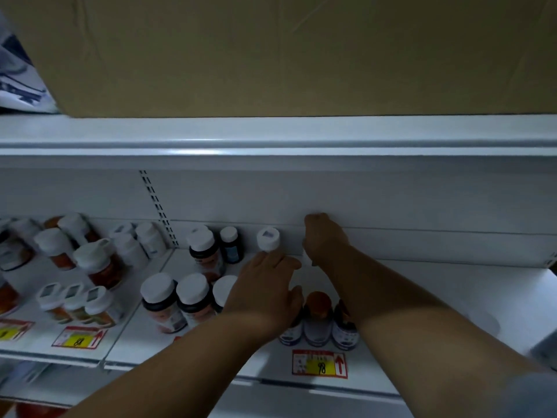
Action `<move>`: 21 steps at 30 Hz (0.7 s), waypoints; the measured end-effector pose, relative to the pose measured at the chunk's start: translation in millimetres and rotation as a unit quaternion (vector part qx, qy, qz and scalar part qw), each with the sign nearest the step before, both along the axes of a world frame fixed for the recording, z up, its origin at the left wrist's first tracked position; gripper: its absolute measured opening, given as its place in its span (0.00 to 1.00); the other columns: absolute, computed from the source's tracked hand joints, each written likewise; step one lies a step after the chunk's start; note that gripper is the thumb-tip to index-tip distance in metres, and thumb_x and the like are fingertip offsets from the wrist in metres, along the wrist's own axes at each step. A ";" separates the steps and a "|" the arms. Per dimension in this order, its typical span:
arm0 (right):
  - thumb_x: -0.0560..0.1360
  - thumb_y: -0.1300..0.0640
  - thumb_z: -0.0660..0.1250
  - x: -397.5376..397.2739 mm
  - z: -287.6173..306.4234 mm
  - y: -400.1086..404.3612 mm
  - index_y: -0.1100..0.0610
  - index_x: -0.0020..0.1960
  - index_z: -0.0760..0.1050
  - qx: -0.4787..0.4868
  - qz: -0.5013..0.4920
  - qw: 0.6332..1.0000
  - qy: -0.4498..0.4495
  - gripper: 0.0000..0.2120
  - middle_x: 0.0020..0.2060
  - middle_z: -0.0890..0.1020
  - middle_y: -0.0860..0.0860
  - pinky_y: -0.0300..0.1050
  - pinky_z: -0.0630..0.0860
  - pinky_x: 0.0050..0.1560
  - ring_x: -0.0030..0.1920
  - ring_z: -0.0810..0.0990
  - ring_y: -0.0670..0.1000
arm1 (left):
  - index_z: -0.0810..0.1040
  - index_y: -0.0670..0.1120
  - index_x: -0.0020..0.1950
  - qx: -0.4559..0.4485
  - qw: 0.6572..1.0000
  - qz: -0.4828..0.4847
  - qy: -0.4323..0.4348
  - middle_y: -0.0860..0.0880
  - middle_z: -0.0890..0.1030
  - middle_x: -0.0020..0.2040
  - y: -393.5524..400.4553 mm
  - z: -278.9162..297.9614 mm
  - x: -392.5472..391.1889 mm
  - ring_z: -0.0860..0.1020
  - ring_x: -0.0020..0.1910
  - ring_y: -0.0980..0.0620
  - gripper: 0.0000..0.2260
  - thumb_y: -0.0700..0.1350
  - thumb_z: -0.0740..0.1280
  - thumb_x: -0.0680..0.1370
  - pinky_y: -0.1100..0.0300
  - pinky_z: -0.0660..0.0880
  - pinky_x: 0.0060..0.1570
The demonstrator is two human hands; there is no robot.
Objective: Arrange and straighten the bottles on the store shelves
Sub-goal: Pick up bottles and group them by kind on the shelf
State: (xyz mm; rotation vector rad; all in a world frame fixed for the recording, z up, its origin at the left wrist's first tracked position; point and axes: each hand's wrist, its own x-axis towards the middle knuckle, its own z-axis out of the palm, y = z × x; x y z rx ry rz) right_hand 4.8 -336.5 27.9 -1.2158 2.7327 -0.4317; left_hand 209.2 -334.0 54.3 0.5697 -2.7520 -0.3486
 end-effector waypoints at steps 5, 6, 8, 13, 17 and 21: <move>0.72 0.59 0.69 -1.8 11.2 47.7 0.60 0.59 0.70 -0.150 0.037 0.981 -0.114 0.17 0.56 0.73 0.58 0.43 0.71 0.43 0.49 0.75 0.56 | 0.73 0.49 0.68 0.014 0.999 -0.006 0.038 0.50 0.74 0.62 6.4 1.4 -11.3 0.69 0.62 0.47 0.20 0.53 0.61 0.77 0.57 0.63 0.62; 0.72 0.60 0.70 -4.8 19.4 64.2 0.60 0.59 0.70 -0.168 0.043 0.976 -0.129 0.17 0.53 0.75 0.56 0.41 0.68 0.40 0.48 0.74 0.53 | 0.73 0.49 0.68 0.018 0.999 -0.010 0.044 0.50 0.74 0.62 10.3 1.7 -15.3 0.69 0.62 0.47 0.20 0.53 0.61 0.77 0.57 0.63 0.62; 0.72 0.59 0.71 -11.8 38.9 98.6 0.58 0.59 0.72 -0.199 0.049 0.968 -0.145 0.17 0.49 0.77 0.50 0.38 0.68 0.39 0.48 0.75 0.49 | 0.74 0.48 0.67 0.025 0.998 -0.030 0.055 0.49 0.74 0.61 22.8 1.1 -25.5 0.70 0.61 0.47 0.19 0.51 0.62 0.77 0.58 0.63 0.61; 0.74 0.60 0.70 -37.4 78.8 176.5 0.52 0.58 0.73 -0.218 0.051 0.968 -0.116 0.14 0.53 0.76 0.45 0.32 0.69 0.44 0.50 0.75 0.45 | 0.76 0.46 0.64 0.042 0.989 -0.117 0.084 0.47 0.77 0.58 66.6 -5.1 -52.6 0.72 0.58 0.48 0.21 0.53 0.58 0.76 0.56 0.69 0.61; 0.73 0.60 0.68 -63.9 80.5 223.6 0.47 0.54 0.73 -0.175 0.041 0.976 -0.121 0.14 0.51 0.78 0.44 0.44 0.76 0.45 0.50 0.77 0.48 | 0.76 0.43 0.64 0.072 0.981 -0.145 0.110 0.45 0.77 0.58 109.0 -20.8 -76.9 0.71 0.57 0.49 0.20 0.51 0.61 0.76 0.57 0.69 0.59; 0.72 0.60 0.69 -83.5 66.7 245.4 0.47 0.54 0.73 -0.110 0.062 0.987 -0.098 0.14 0.48 0.76 0.46 0.39 0.69 0.36 0.47 0.76 0.48 | 0.75 0.41 0.65 0.063 0.982 -0.128 0.126 0.42 0.76 0.62 147.0 -35.5 -94.6 0.73 0.60 0.46 0.21 0.50 0.64 0.75 0.58 0.70 0.62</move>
